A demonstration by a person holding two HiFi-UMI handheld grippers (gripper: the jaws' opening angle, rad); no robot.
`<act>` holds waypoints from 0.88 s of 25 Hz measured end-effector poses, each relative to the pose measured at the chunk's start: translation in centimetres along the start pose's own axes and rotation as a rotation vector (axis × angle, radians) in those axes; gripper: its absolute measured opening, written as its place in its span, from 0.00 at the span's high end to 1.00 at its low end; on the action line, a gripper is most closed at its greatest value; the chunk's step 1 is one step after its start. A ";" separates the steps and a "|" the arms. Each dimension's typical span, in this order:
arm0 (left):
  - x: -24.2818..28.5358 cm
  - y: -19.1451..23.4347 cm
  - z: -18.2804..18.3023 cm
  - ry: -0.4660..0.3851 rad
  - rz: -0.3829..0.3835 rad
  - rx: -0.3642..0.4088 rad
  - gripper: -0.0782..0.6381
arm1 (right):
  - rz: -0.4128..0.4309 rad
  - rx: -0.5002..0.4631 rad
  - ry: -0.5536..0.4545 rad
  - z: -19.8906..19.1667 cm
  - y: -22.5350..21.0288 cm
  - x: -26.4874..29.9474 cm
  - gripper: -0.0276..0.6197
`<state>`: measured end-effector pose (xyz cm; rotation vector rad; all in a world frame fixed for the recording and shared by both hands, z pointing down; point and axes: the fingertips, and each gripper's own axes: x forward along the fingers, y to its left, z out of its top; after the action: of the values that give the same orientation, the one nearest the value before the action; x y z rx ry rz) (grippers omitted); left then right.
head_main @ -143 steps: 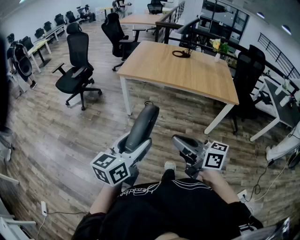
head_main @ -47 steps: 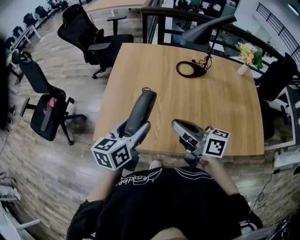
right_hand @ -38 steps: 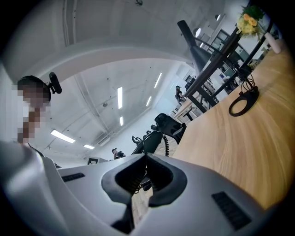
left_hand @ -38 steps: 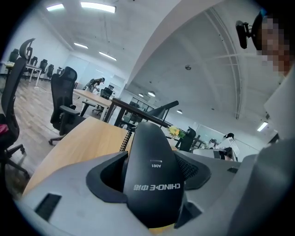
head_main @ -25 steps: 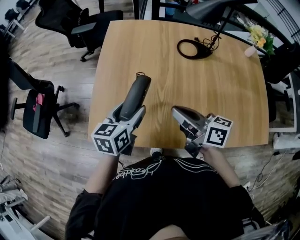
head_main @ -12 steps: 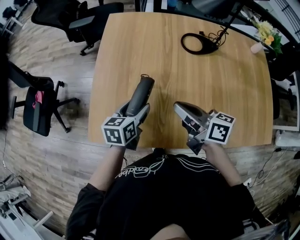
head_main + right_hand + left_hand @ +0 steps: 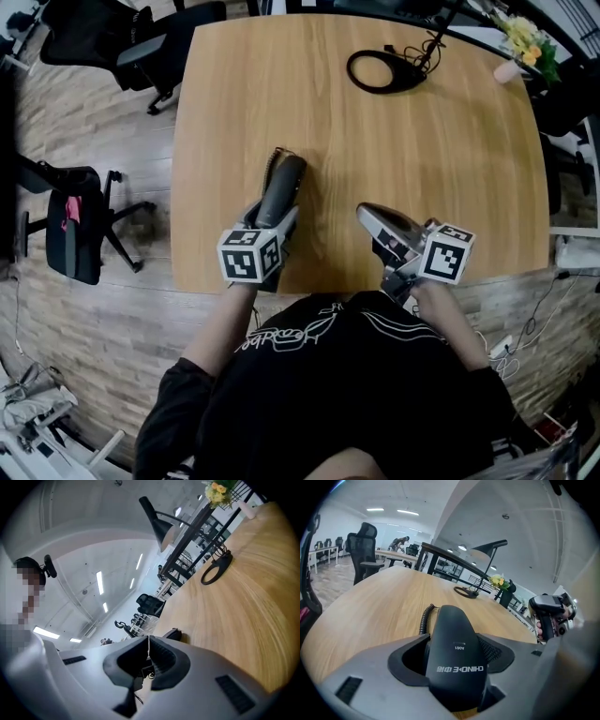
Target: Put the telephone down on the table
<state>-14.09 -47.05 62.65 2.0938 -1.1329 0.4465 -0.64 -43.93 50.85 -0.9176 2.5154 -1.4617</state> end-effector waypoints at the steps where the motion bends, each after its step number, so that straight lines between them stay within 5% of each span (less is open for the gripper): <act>1: 0.2 0.0 0.0 0.003 0.007 0.018 0.48 | -0.007 0.004 0.001 -0.1 -0.2 -0.2 0.90; 10: 1.4 -0.2 -1.3 0.076 0.159 0.191 0.48 | 0.034 0.084 -0.027 1.2 0.4 -0.3 0.90; 22: 3.0 0.8 -2.7 0.165 0.314 0.362 0.48 | -0.002 -0.021 -0.027 1.5 0.5 -1.6 0.90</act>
<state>-13.01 -47.16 66.57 2.1312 -1.3652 1.0207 0.98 -44.01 49.27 -0.9375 2.5159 -1.4166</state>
